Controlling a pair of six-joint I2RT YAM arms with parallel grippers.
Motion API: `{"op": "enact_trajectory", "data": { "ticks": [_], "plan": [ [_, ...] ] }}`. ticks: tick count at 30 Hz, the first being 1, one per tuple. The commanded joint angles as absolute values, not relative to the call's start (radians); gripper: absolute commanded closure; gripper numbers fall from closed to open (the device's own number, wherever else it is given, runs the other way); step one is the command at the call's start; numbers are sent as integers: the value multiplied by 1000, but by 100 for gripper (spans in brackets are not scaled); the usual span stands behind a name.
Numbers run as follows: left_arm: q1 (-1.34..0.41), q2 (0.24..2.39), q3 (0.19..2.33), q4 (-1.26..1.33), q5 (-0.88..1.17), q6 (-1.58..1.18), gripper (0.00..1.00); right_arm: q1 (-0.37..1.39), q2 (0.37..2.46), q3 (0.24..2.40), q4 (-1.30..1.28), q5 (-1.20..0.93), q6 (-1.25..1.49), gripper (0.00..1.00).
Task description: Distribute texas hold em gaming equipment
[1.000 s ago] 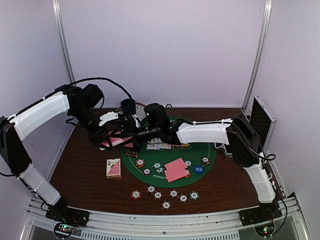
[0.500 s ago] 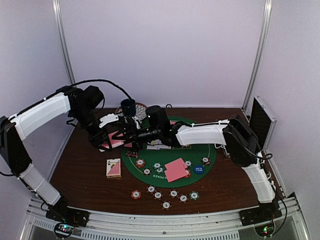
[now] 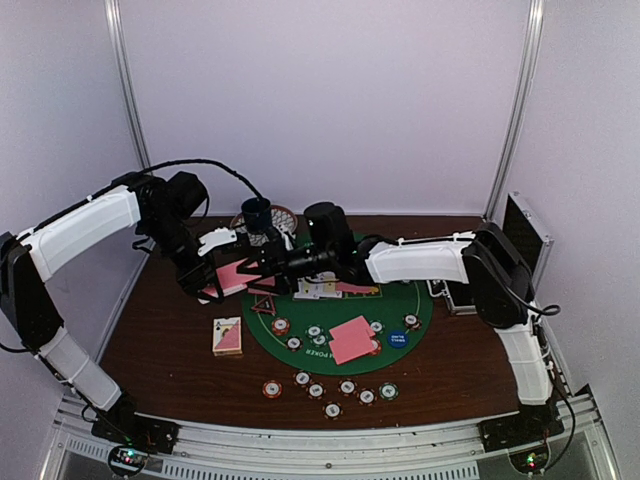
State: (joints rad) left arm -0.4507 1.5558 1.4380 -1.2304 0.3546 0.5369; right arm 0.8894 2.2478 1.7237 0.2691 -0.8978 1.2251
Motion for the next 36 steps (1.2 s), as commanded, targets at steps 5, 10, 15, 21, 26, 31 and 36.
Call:
{"op": "enact_trajectory", "data": {
  "ticks": [5, 10, 15, 21, 26, 31, 36],
  "plan": [
    [-445, 1536, 1443, -1212, 372, 551, 100, 871, 2159, 1704, 258, -923, 1214, 62],
    [-445, 1537, 1438, -1212, 368, 553, 100, 870, 2160, 1686, 295, -934, 1244, 82],
    [-445, 1538, 1426, -1213, 354, 558, 100, 854, 2136, 1647, 333, -936, 1269, 100],
    [-445, 1535, 1409, -1210, 339, 568, 100, 780, 2047, 1477, 398, -927, 1279, 100],
    [-445, 1535, 1391, -1202, 332, 572, 100, 674, 1960, 1305, 382, -919, 1216, 100],
    [-443, 1523, 1343, -1183, 321, 575, 100, 574, 1918, 1177, 294, -890, 1105, 100],
    [-442, 1514, 1287, -1159, 320, 581, 100, 528, 1920, 1163, 133, -821, 957, 100]
  ]
}}
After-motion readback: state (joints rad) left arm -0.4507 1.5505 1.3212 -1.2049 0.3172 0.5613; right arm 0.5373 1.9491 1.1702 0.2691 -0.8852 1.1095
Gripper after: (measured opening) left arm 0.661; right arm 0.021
